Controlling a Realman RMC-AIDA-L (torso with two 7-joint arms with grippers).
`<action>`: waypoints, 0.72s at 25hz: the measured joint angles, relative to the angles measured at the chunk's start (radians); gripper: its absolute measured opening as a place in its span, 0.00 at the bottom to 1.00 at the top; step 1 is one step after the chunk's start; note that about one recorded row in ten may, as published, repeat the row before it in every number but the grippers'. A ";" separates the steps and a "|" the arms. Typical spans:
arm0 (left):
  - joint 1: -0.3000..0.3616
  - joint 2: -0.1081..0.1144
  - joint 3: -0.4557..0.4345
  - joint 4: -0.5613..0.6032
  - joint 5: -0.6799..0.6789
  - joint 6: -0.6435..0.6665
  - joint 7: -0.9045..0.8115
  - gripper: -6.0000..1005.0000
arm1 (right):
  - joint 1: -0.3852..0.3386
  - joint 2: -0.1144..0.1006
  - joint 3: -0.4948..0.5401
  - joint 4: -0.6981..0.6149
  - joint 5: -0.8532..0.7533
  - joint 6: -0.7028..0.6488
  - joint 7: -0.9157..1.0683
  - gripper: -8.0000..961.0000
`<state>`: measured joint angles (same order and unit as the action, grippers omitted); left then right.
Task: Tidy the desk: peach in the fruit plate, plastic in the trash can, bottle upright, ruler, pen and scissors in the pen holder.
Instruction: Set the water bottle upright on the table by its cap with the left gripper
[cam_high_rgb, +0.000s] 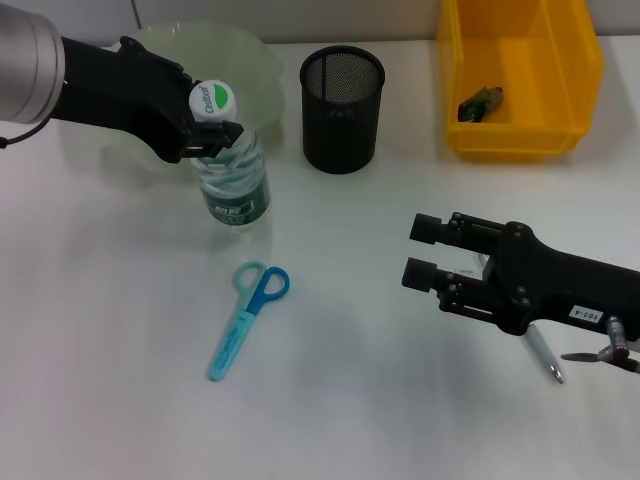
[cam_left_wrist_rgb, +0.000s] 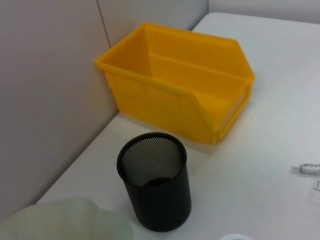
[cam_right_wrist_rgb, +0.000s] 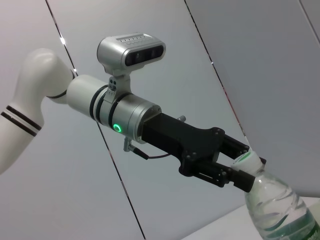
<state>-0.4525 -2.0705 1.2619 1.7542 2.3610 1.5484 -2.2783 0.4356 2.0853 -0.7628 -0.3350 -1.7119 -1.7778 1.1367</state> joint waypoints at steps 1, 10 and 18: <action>0.003 0.000 -0.001 -0.001 -0.004 -0.005 0.001 0.44 | 0.000 0.000 0.000 0.000 0.000 0.000 0.000 0.67; 0.017 0.002 -0.006 -0.030 -0.016 -0.040 0.005 0.44 | 0.001 0.001 0.003 0.001 0.000 0.000 0.000 0.67; 0.027 -0.001 -0.024 -0.047 -0.053 -0.071 0.005 0.44 | 0.002 0.001 0.005 0.001 0.000 0.000 0.000 0.67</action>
<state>-0.4256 -2.0715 1.2376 1.7067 2.3083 1.4777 -2.2732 0.4372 2.0862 -0.7577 -0.3344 -1.7119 -1.7778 1.1365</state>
